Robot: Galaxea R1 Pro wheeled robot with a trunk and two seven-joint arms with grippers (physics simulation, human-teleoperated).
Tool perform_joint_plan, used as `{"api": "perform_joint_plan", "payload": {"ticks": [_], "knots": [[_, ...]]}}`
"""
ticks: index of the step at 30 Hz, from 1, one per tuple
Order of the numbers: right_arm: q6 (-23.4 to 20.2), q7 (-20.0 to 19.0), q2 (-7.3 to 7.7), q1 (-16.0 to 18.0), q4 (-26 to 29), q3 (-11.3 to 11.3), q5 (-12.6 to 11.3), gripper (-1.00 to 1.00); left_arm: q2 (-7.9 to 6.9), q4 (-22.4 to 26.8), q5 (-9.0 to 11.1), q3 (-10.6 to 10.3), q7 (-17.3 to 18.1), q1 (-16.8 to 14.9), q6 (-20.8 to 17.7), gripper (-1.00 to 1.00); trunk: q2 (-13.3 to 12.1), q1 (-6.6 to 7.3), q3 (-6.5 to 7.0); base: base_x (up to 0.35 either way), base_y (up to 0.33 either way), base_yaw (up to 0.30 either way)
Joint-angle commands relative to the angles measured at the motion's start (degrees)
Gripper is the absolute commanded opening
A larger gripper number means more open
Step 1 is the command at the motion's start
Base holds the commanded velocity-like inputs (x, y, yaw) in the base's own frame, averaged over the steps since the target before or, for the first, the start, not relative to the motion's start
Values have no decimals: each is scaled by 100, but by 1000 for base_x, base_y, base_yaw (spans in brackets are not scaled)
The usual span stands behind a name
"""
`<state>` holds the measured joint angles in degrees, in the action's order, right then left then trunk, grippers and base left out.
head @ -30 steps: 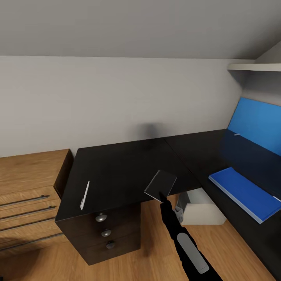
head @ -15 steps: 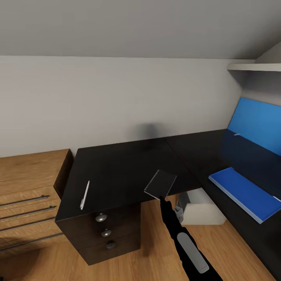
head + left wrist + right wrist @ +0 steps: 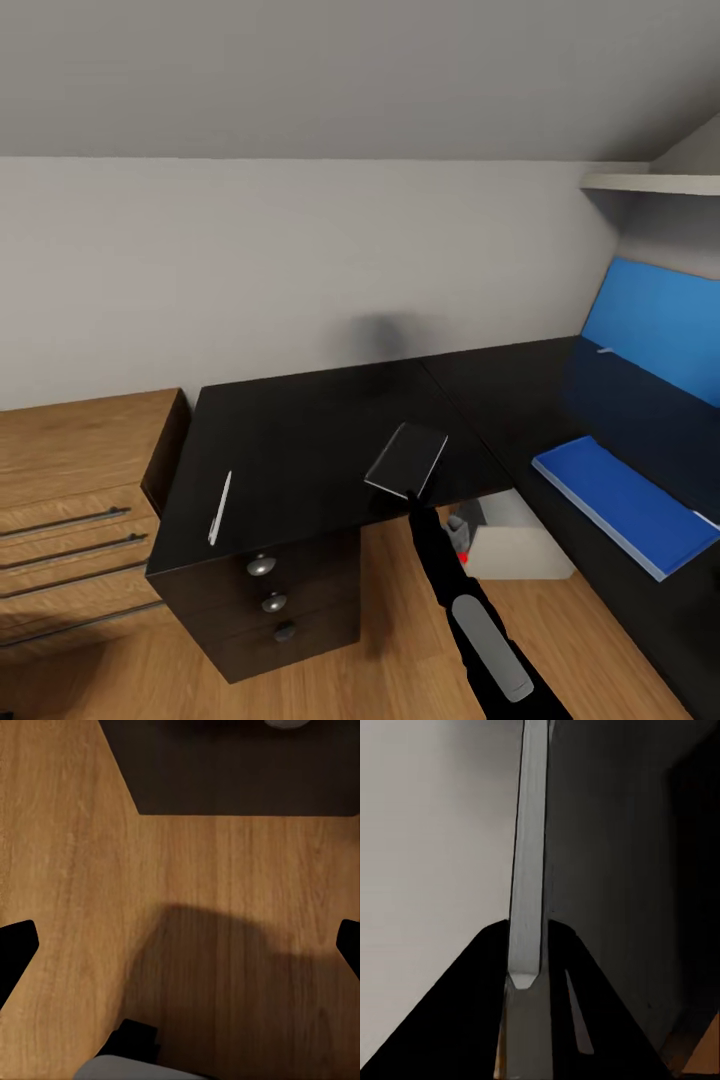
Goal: In the bedroom, organize the workspace by keeping the computer under the desk, ensuring the monitor is on the desk, placing the keyboard on the desk next to the monitor, placing the mouse on the desk next to the keyboard, moving the folder from the swivel chair onto the desk next to the mouse, stacking the notebook on top of the folder with the pen on top of the notebook, and positioning the swivel chair next to the desk.
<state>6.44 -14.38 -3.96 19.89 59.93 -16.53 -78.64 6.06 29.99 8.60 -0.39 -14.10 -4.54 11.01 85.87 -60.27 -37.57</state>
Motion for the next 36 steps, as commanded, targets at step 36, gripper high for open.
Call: {"api": "perform_joint_plan", "payload": {"ticks": [36], "knots": [[594,1249,1543,-55,1361,1214,-1503,-100,10,-55,46,-22,14,-3,12,100,-360,199,113,0,-5,-127]]}}
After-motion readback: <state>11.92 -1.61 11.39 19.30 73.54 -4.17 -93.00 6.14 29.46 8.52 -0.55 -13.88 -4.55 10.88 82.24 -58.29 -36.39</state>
